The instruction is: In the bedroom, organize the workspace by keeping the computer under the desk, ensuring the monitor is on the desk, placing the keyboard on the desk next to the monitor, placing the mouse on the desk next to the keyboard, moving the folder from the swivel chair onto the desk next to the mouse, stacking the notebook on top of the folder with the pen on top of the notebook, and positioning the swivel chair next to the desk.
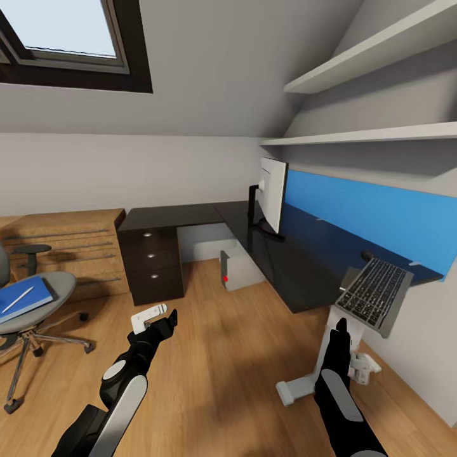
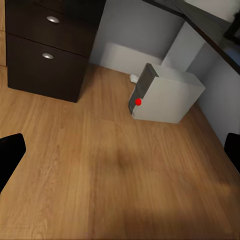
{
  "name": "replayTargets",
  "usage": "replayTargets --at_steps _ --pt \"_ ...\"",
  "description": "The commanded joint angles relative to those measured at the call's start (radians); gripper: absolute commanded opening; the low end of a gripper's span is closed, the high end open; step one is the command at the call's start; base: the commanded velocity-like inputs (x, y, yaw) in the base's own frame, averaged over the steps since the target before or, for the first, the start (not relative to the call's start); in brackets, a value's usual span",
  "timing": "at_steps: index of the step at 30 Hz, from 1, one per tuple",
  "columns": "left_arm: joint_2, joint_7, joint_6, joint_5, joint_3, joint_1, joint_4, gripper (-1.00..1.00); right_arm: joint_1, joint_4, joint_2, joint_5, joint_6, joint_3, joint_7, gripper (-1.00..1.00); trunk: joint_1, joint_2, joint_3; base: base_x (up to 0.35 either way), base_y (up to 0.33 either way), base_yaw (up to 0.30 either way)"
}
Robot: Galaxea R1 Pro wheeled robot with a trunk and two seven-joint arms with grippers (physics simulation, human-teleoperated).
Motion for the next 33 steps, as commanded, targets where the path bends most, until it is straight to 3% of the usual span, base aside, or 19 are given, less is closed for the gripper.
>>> replayTargets --at_steps 1,10,19,27,29,33 --pt "0.001 0.008 0.002 0.006 -0.002 -0.001 -0.001 1.0 -0.001 0.0 0.001 -0.011 -0.001 -0.002 0.009 1.0 0.0 0.0 -0.001 0.211 0.103 0.0" --pt "0.001 0.008 0.002 0.007 -0.002 -0.001 -0.001 1.0 -0.001 0.0 0.001 -0.01 -0.001 -0.002 0.01 1.0 0.0 0.0 -0.001 0.07 0.034 0.0" --pt "0.001 0.009 0.002 0.005 -0.002 -0.001 -0.001 1.0 -0.001 -0.002 0.001 -0.009 -0.002 -0.002 0.011 1.0 -0.034 0.063 0.027 0.004 0.002 0.0" --pt "0.001 0.009 0.002 0.006 -0.002 -0.001 -0.001 1.0 -0.001 -0.004 -0.001 -0.008 -0.002 -0.003 0.01 1.0 -0.034 0.063 0.027 0.0 0.0 0.0" --pt "0.001 0.008 0.002 0.006 -0.002 -0.001 -0.001 1.0 -0.001 -0.009 -0.004 -0.008 -0.002 -0.003 0.01 1.0 -0.034 0.063 0.027 0.0 0.0 0.0" --pt "0.001 0.009 0.002 0.005 -0.002 -0.001 -0.001 1.0 -0.001 -0.021 -0.035 -0.01 -0.002 -0.015 0.008 1.0 -0.034 0.063 0.027 0.0 0.0 0.0"
